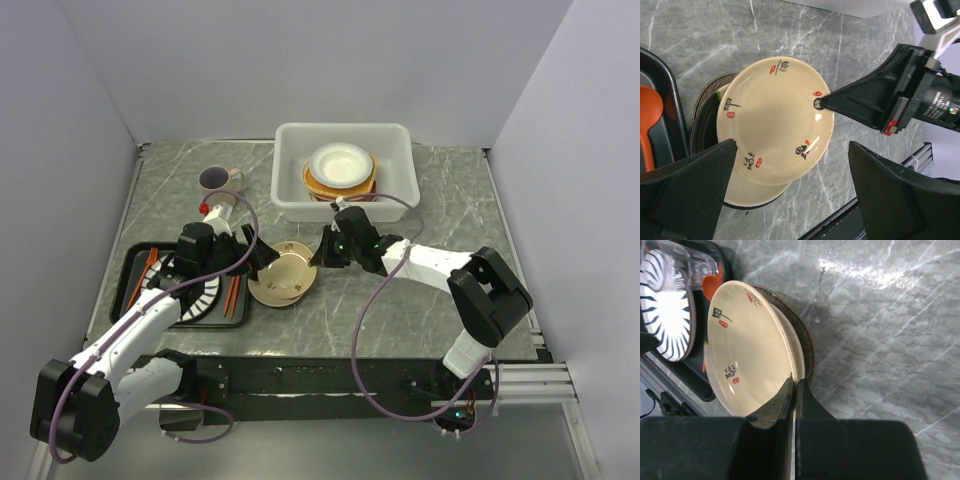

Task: Place the plates into the plastic bin on the countertop
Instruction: Pick up the plate at the center of the board.

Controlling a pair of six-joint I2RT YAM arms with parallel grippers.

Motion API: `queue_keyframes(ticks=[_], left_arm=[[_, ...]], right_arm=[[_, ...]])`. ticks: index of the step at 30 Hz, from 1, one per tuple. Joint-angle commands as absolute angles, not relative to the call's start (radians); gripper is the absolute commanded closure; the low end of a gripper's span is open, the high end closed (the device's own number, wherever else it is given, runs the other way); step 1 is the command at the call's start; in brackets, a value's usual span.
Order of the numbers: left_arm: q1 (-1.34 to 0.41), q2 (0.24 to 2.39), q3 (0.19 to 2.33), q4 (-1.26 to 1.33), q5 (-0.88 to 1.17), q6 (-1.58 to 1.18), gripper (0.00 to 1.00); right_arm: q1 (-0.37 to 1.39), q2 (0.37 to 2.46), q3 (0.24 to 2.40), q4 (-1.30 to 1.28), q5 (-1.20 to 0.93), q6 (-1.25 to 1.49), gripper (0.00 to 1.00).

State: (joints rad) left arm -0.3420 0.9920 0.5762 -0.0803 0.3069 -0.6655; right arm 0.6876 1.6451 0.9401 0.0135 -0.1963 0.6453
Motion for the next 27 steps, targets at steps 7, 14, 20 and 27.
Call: queue_keyframes(ticks=[7, 14, 20, 27], left_arm=[[-0.342, 0.953, 0.578, -0.064, 0.267, -0.669, 0.01], [-0.341, 0.928, 0.58, -0.078, 0.242, -0.667, 0.01], [-0.339, 0.933, 0.575, -0.071, 0.253, -0.667, 0.01], [-0.339, 0.937, 0.575, -0.071, 0.258, -0.661, 0.01]], right_arm=[[0.693, 1.508, 0.94, 0.009, -0.186, 0.623, 1.0], [0.672, 1.46, 0.931, -0.023, -0.16, 0.612, 1.0], [0.646, 1.425, 0.943, -0.052, -0.124, 0.594, 1.0], [0.577, 1.416, 0.96, -0.037, -0.164, 0.592, 1.0]])
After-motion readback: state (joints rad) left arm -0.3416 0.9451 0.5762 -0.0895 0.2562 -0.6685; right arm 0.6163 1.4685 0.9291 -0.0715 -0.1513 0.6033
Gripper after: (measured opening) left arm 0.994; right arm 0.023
